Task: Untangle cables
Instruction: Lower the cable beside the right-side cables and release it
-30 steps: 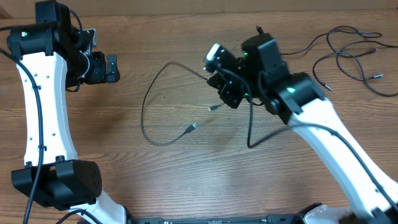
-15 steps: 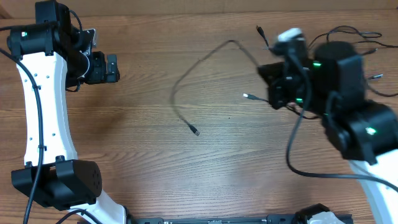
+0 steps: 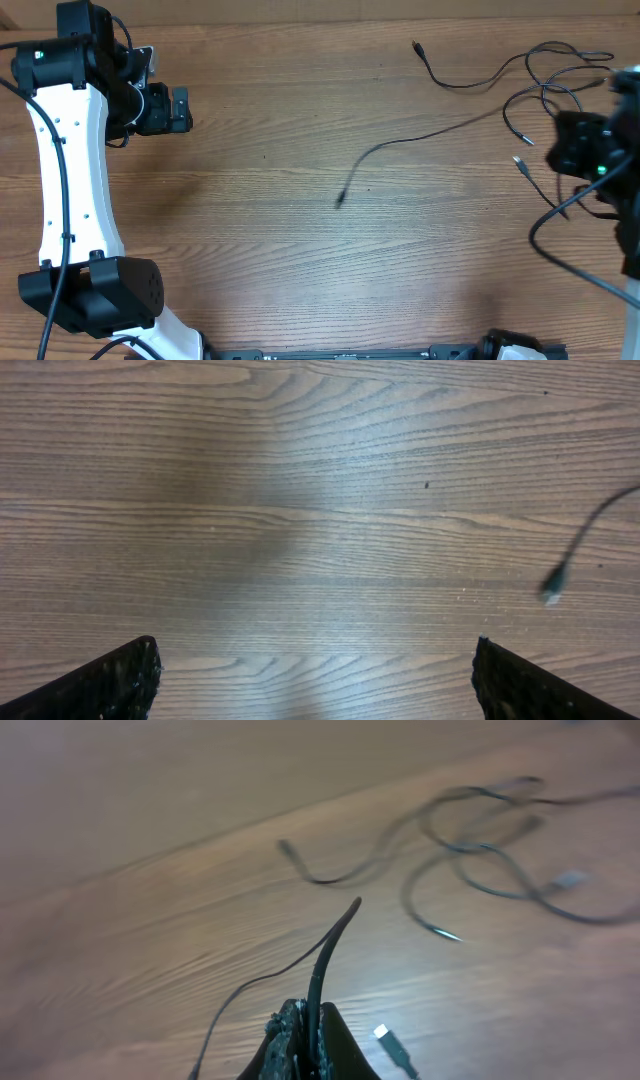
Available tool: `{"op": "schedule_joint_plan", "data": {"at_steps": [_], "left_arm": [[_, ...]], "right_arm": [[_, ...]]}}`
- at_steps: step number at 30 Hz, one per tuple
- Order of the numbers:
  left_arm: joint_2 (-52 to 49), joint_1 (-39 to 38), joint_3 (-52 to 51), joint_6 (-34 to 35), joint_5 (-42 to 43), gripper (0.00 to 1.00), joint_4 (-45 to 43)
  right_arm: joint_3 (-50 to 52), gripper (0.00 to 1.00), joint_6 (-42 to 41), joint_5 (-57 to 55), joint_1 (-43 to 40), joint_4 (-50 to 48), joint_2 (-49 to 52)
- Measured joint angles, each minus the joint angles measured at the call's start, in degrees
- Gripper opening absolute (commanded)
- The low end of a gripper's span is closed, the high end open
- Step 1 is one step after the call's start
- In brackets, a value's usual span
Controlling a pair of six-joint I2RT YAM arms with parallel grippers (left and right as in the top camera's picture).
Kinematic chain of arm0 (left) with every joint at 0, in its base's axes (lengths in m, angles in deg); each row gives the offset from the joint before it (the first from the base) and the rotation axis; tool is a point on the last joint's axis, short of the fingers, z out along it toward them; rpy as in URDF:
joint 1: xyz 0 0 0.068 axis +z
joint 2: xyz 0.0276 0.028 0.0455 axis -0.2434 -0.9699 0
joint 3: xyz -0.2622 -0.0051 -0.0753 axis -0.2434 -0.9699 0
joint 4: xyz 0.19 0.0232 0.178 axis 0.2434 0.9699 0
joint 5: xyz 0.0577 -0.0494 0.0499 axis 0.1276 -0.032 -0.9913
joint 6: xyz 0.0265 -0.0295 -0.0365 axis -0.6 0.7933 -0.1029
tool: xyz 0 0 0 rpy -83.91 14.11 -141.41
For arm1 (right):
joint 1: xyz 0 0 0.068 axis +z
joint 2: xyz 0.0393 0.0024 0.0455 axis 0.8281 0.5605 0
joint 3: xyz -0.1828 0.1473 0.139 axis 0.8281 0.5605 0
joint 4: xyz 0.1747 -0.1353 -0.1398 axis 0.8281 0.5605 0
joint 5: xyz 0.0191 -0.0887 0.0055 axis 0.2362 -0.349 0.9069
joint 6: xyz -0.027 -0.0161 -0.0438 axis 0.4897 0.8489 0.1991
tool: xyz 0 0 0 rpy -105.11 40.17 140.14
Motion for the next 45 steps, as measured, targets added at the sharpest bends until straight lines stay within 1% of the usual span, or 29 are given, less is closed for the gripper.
{"op": "schedule_joint_plan", "data": {"at_steps": [5, 10, 14, 21, 32, 40, 45], "left_arm": [[0.0, 0.0, 0.0, 0.0, 0.0, 1.00, 0.0], [0.0, 0.0, 0.0, 0.0, 0.0, 0.99, 0.0], [0.0, 0.0, 0.0, 0.0, 0.0, 1.00, 0.0], [0.0, 0.0, 0.0, 0.0, 0.0, 0.99, 0.0], [0.0, 0.0, 0.0, 0.0, 0.0, 1.00, 0.0], [0.0, 0.0, 0.0, 0.0, 0.0, 0.99, 0.0], [0.0, 0.0, 0.0, 0.0, 0.0, 1.00, 0.0]], "right_arm": [[0.0, 0.04, -0.3, -0.8, -9.2, 0.5, 0.7], [0.0, 0.04, -0.5, -4.0, -18.2, 0.5, 2.6], [0.0, 0.04, -0.5, -7.0, -23.4, -0.7, 5.2], [0.0, 0.04, -0.5, -10.2, -27.8, -3.5, 12.2], [0.0, 0.04, -0.5, -10.8, -35.1, -10.4, 21.9], [0.0, 0.04, -0.5, -11.0, -39.4, -18.7, 26.6], [0.0, 0.04, -0.5, -11.0, -41.3, -25.0, 31.3]]}}
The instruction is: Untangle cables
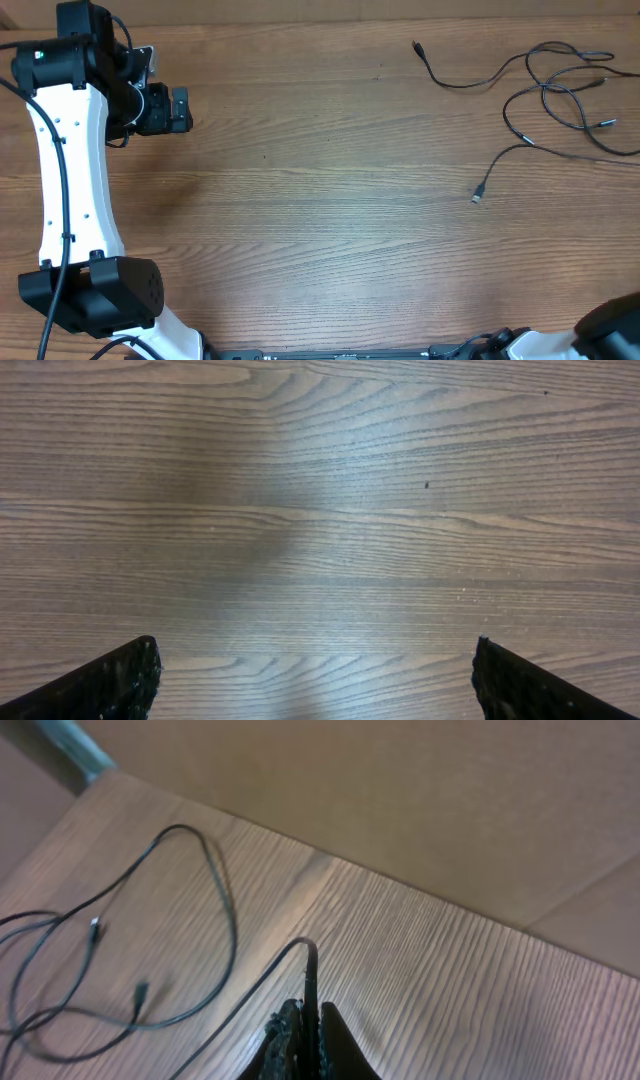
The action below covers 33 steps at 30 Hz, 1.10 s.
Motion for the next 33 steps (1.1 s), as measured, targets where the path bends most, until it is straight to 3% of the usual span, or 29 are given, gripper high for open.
{"op": "schedule_joint_plan", "data": {"at_steps": [10, 23, 29, 33], "left_arm": [[0.0, 0.0, 0.0, 0.0, 0.0, 1.00, 0.0], [0.0, 0.0, 0.0, 0.0, 0.0, 0.99, 0.0], [0.0, 0.0, 0.0, 0.0, 0.0, 0.99, 0.0], [0.0, 0.0, 0.0, 0.0, 0.0, 0.99, 0.0]], "right_arm": [[0.0, 0.04, -2.2, 2.3, -1.2, -0.7, 9.3], [0.0, 0.04, -15.0, 32.6, -5.3, -3.0, 11.2], [0.0, 0.04, -18.4, 40.1, -7.2, -4.3, 11.2], [0.0, 0.04, -18.9, 38.5, -7.6, -4.4, 11.2]]}}
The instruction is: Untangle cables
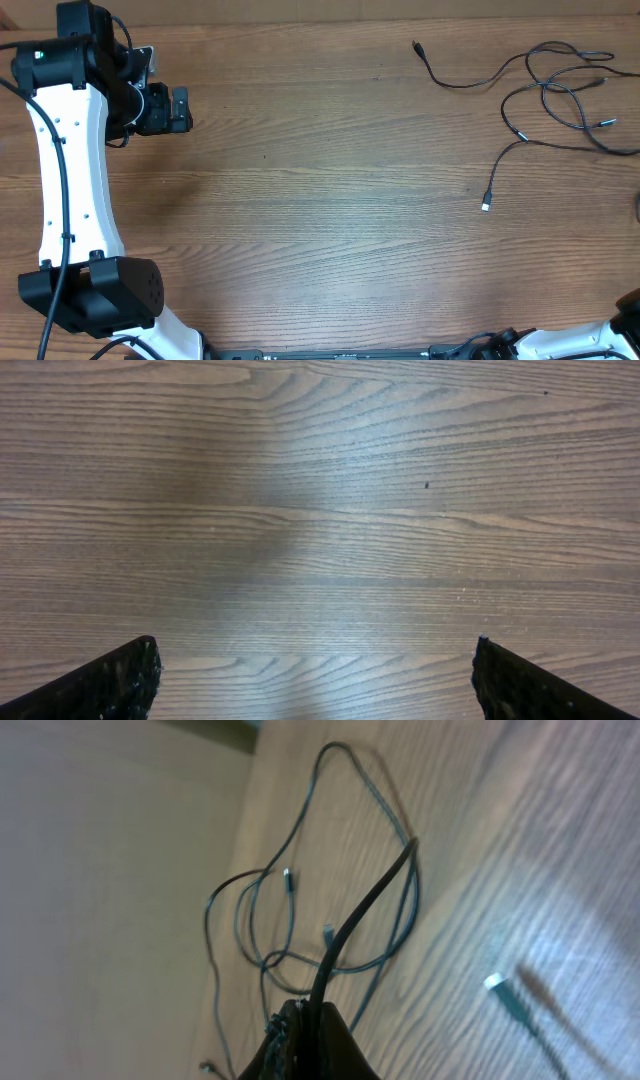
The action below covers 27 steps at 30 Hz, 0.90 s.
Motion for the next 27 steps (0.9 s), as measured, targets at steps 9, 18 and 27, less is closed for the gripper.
{"op": "schedule_joint_plan", "data": {"at_steps": [9, 18, 27], "left_arm": [[0.0, 0.0, 0.0, 0.0, 0.0, 0.99, 0.0], [0.0, 0.0, 0.0, 0.0, 0.0, 1.00, 0.0], [0.0, 0.0, 0.0, 0.0, 0.0, 1.00, 0.0]], "right_arm": [[0.0, 0.04, -0.2, -24.9, 0.0, 2.9, 0.0], [0.0, 1.00, -0.6, -34.8, -0.3, 2.9, 0.0], [0.0, 1.00, 2.1, -27.5, -0.3, 4.3, 0.0]]}}
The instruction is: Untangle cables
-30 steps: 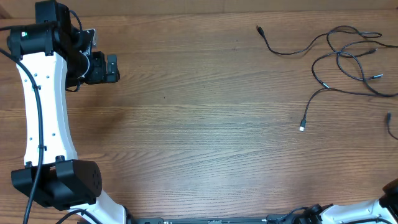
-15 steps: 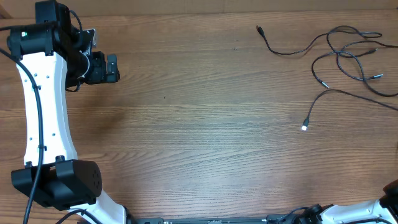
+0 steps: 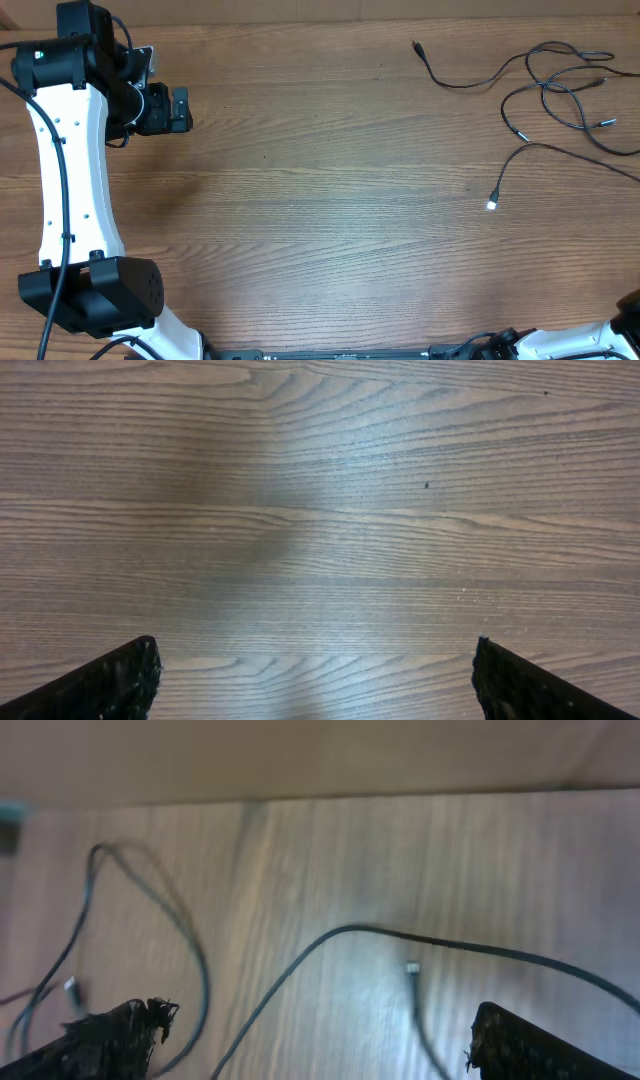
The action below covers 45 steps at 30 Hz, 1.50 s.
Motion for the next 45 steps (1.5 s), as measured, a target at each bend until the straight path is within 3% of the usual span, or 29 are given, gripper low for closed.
{"op": "schedule_joint_plan", "data": {"at_steps": [10, 15, 25, 31, 37, 45], "left_arm": [[0.0, 0.0, 0.0, 0.0, 0.0, 1.00, 0.0], [0.0, 0.0, 0.0, 0.0, 0.0, 1.00, 0.0], [0.0, 0.0, 0.0, 0.0, 0.0, 1.00, 0.0], [0.0, 0.0, 0.0, 0.0, 0.0, 0.99, 0.0], [0.0, 0.0, 0.0, 0.0, 0.0, 1.00, 0.0], [0.0, 0.0, 0.0, 0.0, 0.0, 0.99, 0.0]], "right_arm": [[0.0, 1.00, 6.6, 14.6, 0.7, -1.7, 0.0], [0.0, 1.00, 11.7, 18.4, 5.6, -1.1, -0.3], [0.0, 1.00, 18.1, 6.8, 30.1, 4.9, -10.9], [-0.3, 1.00, 19.0, -0.2, 40.3, 8.9, -13.0], [-0.3, 1.00, 19.3, -2.3, 46.0, 10.6, -12.8], [-0.3, 1.00, 19.4, -2.9, 46.9, 12.4, -12.8]]}}
